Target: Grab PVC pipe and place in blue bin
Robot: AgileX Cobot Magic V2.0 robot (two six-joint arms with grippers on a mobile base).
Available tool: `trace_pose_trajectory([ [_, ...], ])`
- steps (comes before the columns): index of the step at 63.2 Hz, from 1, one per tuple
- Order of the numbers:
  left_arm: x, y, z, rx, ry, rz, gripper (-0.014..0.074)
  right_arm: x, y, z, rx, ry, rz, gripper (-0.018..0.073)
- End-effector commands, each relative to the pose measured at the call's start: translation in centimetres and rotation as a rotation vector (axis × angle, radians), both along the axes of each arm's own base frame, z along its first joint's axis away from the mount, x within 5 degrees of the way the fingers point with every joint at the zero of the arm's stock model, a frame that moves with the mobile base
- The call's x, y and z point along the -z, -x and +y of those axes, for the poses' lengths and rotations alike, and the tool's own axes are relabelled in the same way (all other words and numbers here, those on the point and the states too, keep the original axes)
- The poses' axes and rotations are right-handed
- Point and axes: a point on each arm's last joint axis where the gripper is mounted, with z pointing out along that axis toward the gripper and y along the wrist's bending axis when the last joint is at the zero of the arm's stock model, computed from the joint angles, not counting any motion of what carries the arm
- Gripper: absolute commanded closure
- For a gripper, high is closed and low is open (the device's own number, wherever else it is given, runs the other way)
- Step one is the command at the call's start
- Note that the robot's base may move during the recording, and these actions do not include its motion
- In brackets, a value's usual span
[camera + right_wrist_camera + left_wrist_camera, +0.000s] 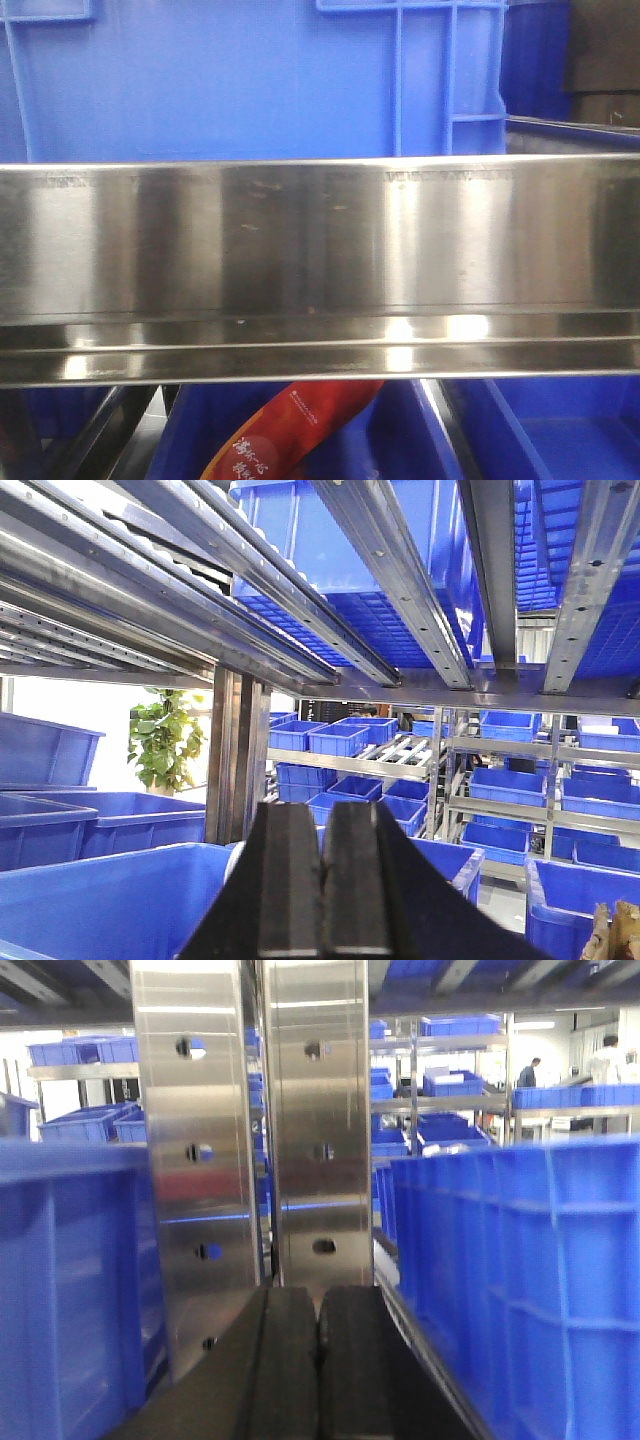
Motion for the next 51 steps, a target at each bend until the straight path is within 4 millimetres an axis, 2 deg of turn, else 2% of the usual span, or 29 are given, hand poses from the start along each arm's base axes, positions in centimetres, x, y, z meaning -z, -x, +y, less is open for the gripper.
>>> trace_pose_trajectory([
  [1,0.3,-0.1,0.1,-0.012,-0.015,-0.002,0.0707,-0.4,0.3,-0.2,0.006,-0.011,-0.017,0.0722],
  [36,4.3,-0.8,-0.1,0.014,0.004,0.11,0.0707,-0.4,0.3,-0.2,0.006,-0.011,-0.017,0.0722],
  [51,4.7,-0.8,-0.2,0.018,-0.011,0.133,0.0707,-0.4,0.3,-0.2,0.006,-0.011,-0.017,0.0722],
])
